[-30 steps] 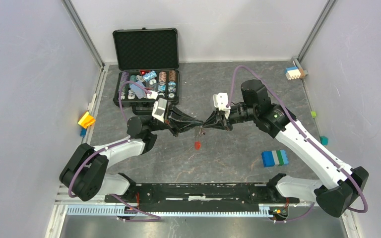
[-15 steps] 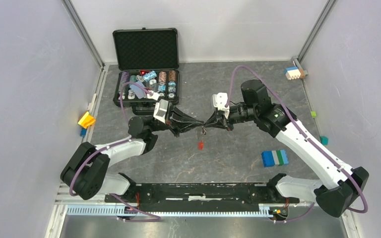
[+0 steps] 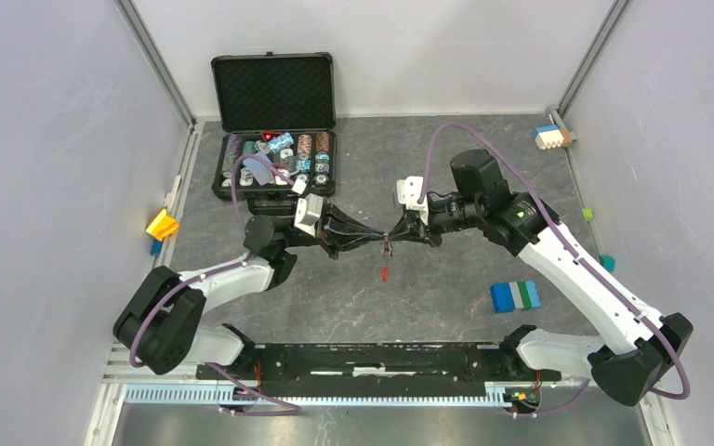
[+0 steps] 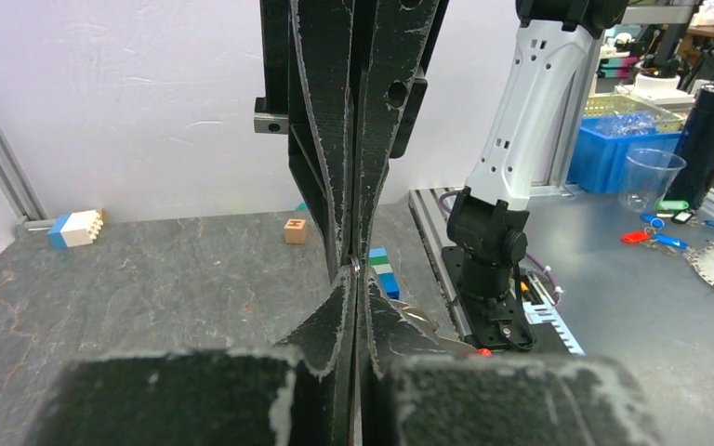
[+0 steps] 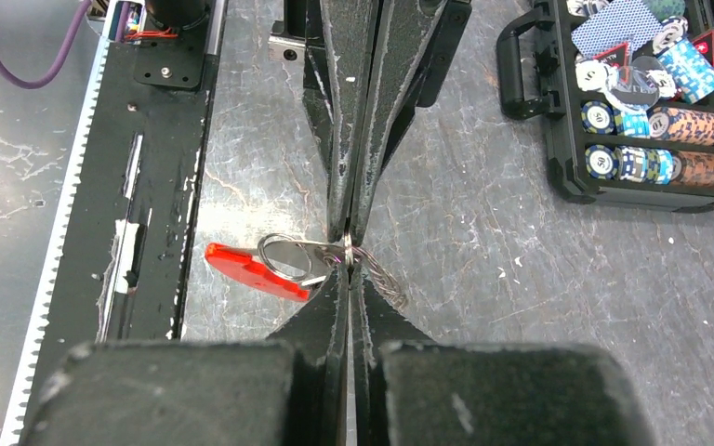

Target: Put the keys on the keyring

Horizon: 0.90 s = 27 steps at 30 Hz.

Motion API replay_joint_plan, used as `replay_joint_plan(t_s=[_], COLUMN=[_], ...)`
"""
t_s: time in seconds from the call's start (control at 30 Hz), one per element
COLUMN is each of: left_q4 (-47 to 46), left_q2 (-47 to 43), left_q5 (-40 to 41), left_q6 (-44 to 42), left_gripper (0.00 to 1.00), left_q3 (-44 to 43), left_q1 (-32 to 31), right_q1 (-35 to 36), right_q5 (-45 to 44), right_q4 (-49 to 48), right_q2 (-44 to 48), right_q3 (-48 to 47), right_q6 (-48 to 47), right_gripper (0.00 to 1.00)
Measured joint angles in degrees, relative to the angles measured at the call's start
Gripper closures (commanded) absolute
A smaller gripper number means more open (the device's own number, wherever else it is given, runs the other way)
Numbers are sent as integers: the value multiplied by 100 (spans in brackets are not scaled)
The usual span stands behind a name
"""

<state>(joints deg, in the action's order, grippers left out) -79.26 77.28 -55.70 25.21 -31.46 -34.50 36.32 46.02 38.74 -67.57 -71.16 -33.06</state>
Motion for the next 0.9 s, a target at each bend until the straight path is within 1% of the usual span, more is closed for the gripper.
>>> replay_joint_plan(t_s=[0.23, 0.27, 0.4, 0.5, 0.6, 0.63, 0.7, 0.83, 0.9], left_q4=[149, 179, 511, 1067, 1840, 2116, 3014, 4894, 5589], left_q2=[0, 0, -2, -4, -37, -59, -140, -313, -389], left_q5=[-39, -44, -262, -527, -822, -894, -955, -881, -732], left_q6=[-133, -144, -264, -479, -743, -881, -1305, -2409, -2865], left_gripper=[97, 94, 74, 63, 51, 49, 45, 44, 48], left_q3=[0, -2, -114, -297, -555, -638, -887, -1425, -1578], left_q1=[0, 0, 2, 4, 59, 79, 125, 181, 188], right_q1=[4, 7, 138, 278, 376, 407, 479, 693, 778], right_q5=[-96, -120, -358, -590, -861, -966, -1110, -1460, -1620], right_q4=[57, 66, 179, 251, 317, 330, 372, 544, 616], right_q2=[0, 0, -9, -44, -76, -96, -149, -334, -426], right_q3=[-2, -2, -15, -85, -105, -105, -107, -168, -229], right_q6=[-46, -52, -133, -203, -291, -326, -367, -433, -439], right_gripper=[100, 100, 100, 100, 100, 100, 100, 100, 100])
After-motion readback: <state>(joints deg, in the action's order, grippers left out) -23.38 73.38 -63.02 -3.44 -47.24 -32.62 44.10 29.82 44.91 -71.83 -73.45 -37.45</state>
